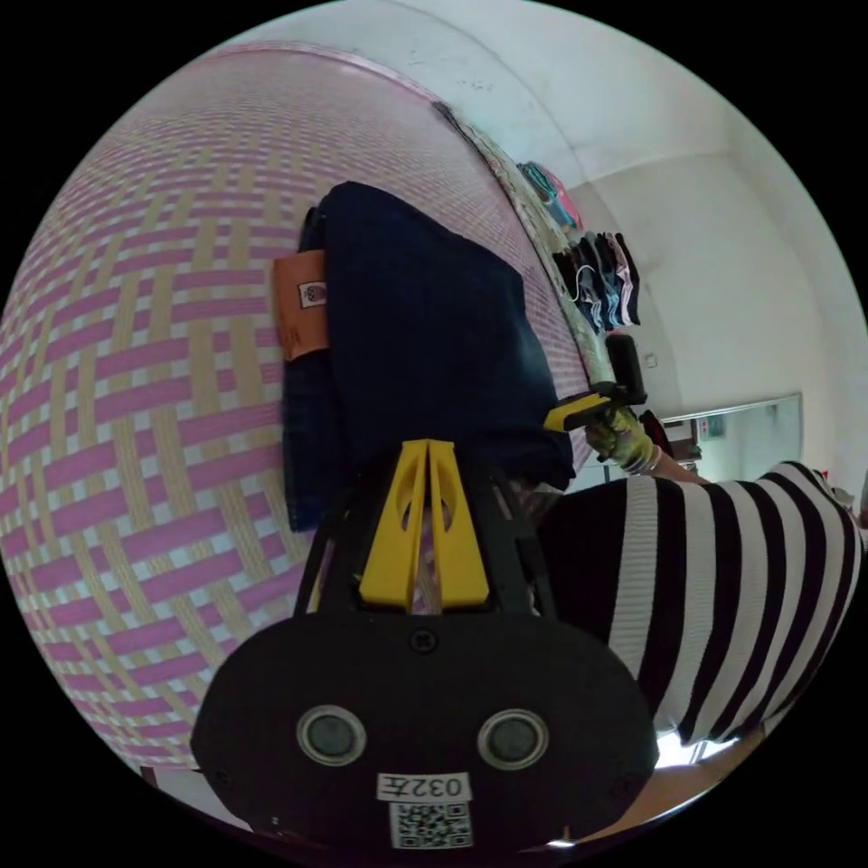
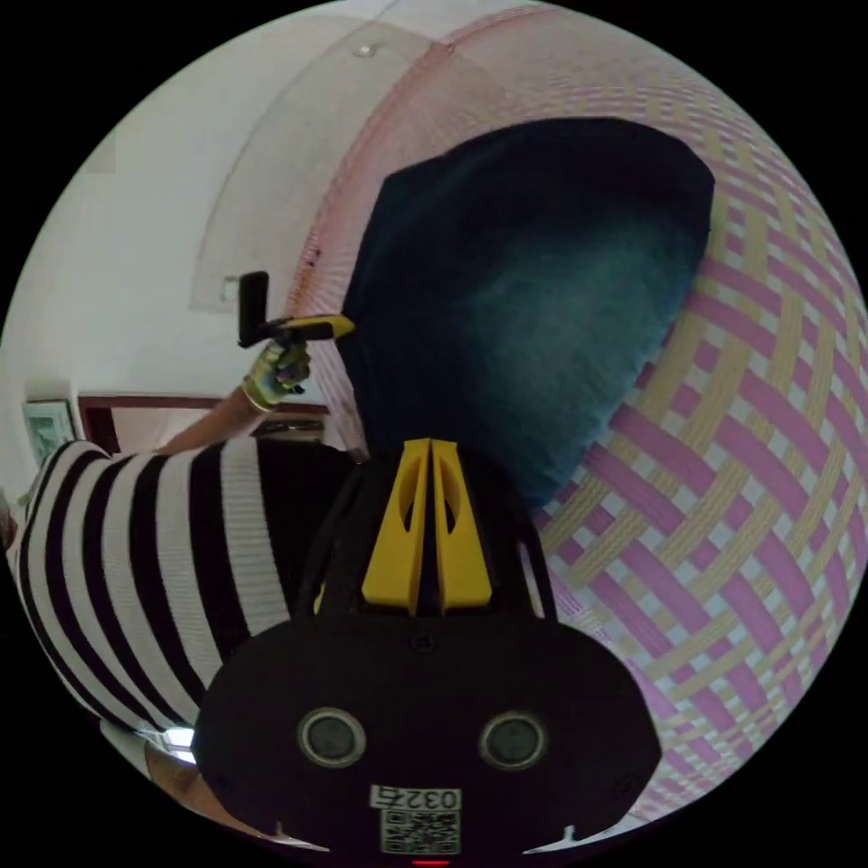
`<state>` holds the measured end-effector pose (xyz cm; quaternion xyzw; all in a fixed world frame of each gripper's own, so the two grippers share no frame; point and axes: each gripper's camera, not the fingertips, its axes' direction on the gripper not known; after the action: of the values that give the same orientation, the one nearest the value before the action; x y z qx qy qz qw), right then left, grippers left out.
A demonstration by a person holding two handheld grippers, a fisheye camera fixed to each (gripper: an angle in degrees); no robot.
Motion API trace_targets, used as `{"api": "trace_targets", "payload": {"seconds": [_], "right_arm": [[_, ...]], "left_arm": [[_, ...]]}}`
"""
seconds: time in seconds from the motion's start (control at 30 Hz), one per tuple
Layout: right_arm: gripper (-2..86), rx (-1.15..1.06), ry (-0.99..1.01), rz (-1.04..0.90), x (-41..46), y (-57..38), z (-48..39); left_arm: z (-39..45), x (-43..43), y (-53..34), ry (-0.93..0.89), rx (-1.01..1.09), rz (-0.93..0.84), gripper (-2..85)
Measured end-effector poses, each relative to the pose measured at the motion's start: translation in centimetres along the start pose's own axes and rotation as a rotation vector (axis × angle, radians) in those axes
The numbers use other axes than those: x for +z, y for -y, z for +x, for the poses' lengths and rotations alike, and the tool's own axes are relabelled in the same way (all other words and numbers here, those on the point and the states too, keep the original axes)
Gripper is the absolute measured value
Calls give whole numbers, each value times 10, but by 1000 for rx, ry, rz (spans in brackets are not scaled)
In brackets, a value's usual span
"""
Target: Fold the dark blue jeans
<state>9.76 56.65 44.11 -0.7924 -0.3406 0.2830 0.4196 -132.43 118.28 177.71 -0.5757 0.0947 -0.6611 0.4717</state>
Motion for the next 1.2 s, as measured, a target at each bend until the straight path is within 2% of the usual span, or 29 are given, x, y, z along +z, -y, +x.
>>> {"api": "trace_targets", "payload": {"seconds": [0.1,0.17,0.23,0.33,0.37,0.47,0.57,0.8,0.9,1.03,1.2], "right_arm": [[-9,42,69,25,-11,-1,12],[-8,57,165,134,-32,-6,23],[-5,107,161,216,-49,-12,35],[4,199,182,286,-65,-19,65],[20,227,190,303,-68,-22,76],[64,282,151,301,-71,-28,94],[84,304,232,263,-61,-30,109],[100,290,335,205,-33,-27,125],[101,262,355,160,-15,-17,124],[93,265,346,141,5,-13,122],[68,321,317,170,34,-11,121]], "left_arm": [[-9,-21,-9,-8,-65,92,-3],[-26,-44,-15,3,-182,194,20],[-42,-52,-11,-5,-263,188,59],[-72,-46,4,-125,-351,112,127],[-78,-44,10,-161,-362,91,121],[-87,-41,24,-220,-360,62,118],[-92,-32,38,-311,-356,35,122],[-81,-11,68,-328,-224,-77,132],[-84,-12,67,-457,-200,-48,137],[-82,-13,62,-431,-198,-29,121],[-72,1,70,-345,-242,-90,64]]}}
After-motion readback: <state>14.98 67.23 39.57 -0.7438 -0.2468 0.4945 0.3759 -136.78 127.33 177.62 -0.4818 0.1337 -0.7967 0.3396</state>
